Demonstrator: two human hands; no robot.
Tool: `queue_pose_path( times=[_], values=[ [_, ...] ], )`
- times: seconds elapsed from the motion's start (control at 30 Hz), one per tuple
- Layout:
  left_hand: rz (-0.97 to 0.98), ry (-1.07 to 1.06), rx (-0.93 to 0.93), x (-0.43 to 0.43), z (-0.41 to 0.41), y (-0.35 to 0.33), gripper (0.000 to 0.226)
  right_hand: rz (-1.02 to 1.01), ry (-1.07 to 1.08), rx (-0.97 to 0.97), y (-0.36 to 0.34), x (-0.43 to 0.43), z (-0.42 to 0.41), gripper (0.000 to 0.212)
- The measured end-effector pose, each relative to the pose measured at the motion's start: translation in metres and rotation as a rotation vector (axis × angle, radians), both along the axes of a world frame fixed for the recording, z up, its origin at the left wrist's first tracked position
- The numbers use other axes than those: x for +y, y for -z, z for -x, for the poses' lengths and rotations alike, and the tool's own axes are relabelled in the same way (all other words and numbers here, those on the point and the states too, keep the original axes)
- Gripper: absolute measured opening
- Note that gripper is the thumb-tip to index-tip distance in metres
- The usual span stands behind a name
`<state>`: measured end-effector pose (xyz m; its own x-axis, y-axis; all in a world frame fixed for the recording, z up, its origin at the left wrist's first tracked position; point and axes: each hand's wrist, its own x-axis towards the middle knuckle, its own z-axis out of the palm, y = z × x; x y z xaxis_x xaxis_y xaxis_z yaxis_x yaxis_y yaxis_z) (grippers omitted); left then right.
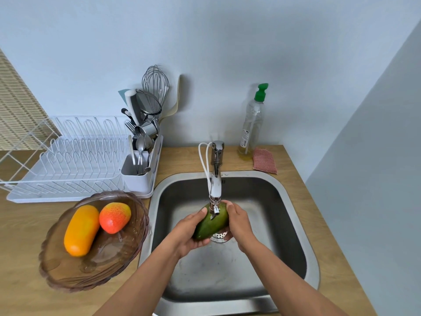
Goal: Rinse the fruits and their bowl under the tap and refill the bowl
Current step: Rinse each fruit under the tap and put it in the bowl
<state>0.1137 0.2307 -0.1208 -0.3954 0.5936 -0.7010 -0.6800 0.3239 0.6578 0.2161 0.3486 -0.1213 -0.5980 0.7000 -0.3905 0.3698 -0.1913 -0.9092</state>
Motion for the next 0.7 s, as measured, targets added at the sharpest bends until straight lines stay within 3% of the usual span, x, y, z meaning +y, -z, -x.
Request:
queue_pose_path(
  times=[0.13, 0.27, 0.4, 0.53, 0.7],
  values=[
    [-0.008, -0.067, 0.068, -0.003, 0.003, 0.009, 0.044, -0.017, -0.059, -0.072, -0.005, 0.000, -0.002, 0.026],
    [0.003, -0.088, 0.162, -0.003, -0.001, 0.011, 0.054, -0.045, -0.141, -0.207, -0.003, -0.002, 0.003, 0.038],
    [-0.037, -0.044, 0.296, -0.004, -0.004, 0.007, 0.054, 0.114, -0.093, -0.219, 0.001, 0.001, 0.006, 0.047],
    [-0.108, -0.005, 0.318, -0.007, -0.009, 0.005, 0.062, 0.243, -0.064, -0.268, 0.000, 0.001, 0.008, 0.057],
    [-0.125, -0.006, 0.224, -0.011, -0.009, 0.006, 0.042, 0.144, -0.043, -0.210, 0.000, 0.001, 0.006, 0.048]
  ],
)
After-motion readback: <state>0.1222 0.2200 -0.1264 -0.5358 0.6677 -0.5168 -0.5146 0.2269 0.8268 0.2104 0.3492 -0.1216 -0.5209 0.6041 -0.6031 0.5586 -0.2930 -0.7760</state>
